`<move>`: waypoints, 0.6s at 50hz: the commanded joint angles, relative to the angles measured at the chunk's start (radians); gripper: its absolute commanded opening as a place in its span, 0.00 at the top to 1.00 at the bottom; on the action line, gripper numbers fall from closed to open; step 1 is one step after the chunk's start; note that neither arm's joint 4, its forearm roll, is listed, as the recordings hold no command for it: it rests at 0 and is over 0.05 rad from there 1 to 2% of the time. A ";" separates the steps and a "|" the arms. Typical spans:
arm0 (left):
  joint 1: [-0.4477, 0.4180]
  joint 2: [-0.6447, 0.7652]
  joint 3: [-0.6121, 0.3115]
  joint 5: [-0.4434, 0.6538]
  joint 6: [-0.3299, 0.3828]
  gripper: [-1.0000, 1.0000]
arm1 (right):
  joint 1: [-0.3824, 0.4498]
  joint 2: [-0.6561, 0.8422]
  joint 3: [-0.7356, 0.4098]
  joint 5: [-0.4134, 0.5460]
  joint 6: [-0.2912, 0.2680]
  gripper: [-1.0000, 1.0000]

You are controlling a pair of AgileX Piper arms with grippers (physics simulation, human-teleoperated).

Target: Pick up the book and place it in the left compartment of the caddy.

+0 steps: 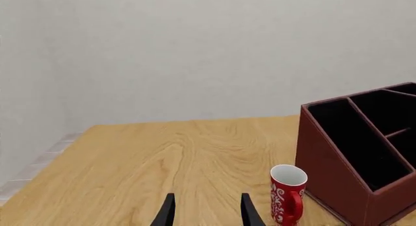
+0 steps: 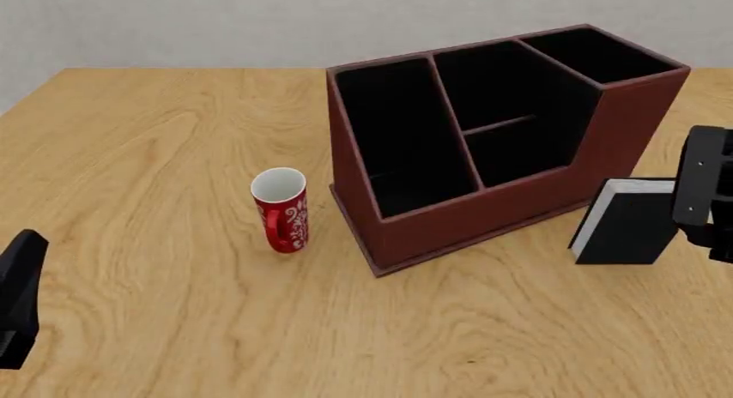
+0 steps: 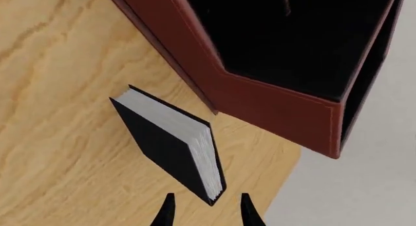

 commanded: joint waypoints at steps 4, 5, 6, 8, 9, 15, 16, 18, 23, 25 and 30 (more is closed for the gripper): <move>0.015 0.000 0.022 -0.013 -0.008 0.00 | -0.010 0.069 -0.024 -0.031 -0.046 0.00; 0.015 0.000 0.022 -0.013 -0.008 0.00 | -0.010 0.069 -0.023 -0.031 -0.046 0.00; 0.016 0.000 0.022 -0.013 -0.010 0.00 | -0.010 0.073 -0.024 -0.035 -0.048 0.00; 0.019 0.000 0.024 -0.014 -0.010 0.00 | -0.004 0.078 -0.023 -0.035 -0.047 0.00; 0.020 0.000 0.025 -0.013 -0.011 0.00 | -0.003 0.081 -0.022 -0.037 -0.047 0.00; 0.031 0.000 0.037 -0.020 -0.014 0.00 | 0.001 0.115 -0.023 -0.059 -0.063 0.00; 0.032 0.000 0.038 -0.020 -0.015 0.00 | 0.001 0.118 -0.022 -0.062 -0.066 0.00; 0.034 0.000 0.037 -0.019 -0.015 0.00 | 0.005 0.143 -0.031 -0.074 -0.068 0.00; 0.038 0.000 0.037 -0.018 -0.014 0.00 | 0.014 0.167 -0.033 -0.090 -0.069 0.00; 0.039 0.000 0.039 -0.019 -0.013 0.00 | 0.014 0.171 -0.033 -0.093 -0.070 0.00; 0.045 0.000 0.039 -0.018 -0.014 0.00 | 0.021 0.194 -0.038 -0.106 -0.070 0.00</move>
